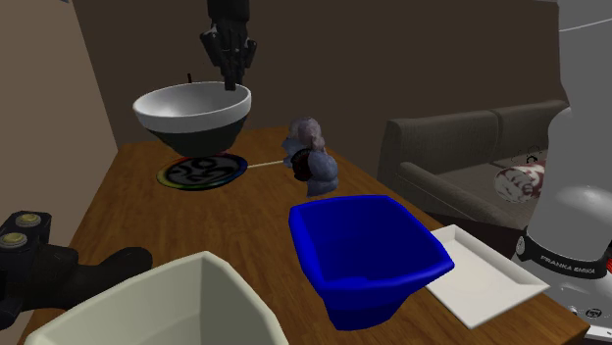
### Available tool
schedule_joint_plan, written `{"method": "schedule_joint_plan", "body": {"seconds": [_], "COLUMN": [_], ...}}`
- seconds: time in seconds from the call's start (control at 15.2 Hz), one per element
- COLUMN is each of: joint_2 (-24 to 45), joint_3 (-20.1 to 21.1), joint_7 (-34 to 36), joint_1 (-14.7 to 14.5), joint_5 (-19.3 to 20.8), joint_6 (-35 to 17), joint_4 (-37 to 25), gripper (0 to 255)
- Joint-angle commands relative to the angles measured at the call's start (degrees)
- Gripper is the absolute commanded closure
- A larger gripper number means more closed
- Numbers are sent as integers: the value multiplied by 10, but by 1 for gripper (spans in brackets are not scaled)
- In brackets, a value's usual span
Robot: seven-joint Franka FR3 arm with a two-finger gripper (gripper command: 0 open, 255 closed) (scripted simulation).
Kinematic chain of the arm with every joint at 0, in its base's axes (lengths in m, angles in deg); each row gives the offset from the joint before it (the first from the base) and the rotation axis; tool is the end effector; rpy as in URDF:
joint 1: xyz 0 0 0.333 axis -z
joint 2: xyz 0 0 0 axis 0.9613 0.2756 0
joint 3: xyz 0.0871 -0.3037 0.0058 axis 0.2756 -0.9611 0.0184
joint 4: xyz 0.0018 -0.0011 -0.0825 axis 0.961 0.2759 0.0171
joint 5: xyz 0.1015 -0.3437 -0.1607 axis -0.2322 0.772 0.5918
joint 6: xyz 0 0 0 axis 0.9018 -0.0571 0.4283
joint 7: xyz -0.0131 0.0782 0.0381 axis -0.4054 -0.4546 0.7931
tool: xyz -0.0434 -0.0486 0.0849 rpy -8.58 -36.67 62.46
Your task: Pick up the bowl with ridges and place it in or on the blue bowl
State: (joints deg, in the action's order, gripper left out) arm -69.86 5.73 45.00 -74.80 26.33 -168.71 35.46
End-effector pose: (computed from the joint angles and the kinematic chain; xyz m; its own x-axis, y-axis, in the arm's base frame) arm 0.6487 0.0807 0.5680 0.9962 -0.0782 -0.0372 -0.0819 -0.9903 -0.1122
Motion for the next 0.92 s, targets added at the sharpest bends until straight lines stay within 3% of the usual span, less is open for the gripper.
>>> {"method": "schedule_joint_plan", "body": {"seconds": [0.0, 0.4, 0.86], "joint_2": [-26, -175, -326], "joint_3": [1, 10, 21], "joint_7": [2, 15, 35], "joint_1": [0, -6, -19], "joint_5": [-3, -20, -43], "joint_6": [-1, -34, -35], "joint_4": [26, 206, 353], "gripper": [255, 255, 255]}}
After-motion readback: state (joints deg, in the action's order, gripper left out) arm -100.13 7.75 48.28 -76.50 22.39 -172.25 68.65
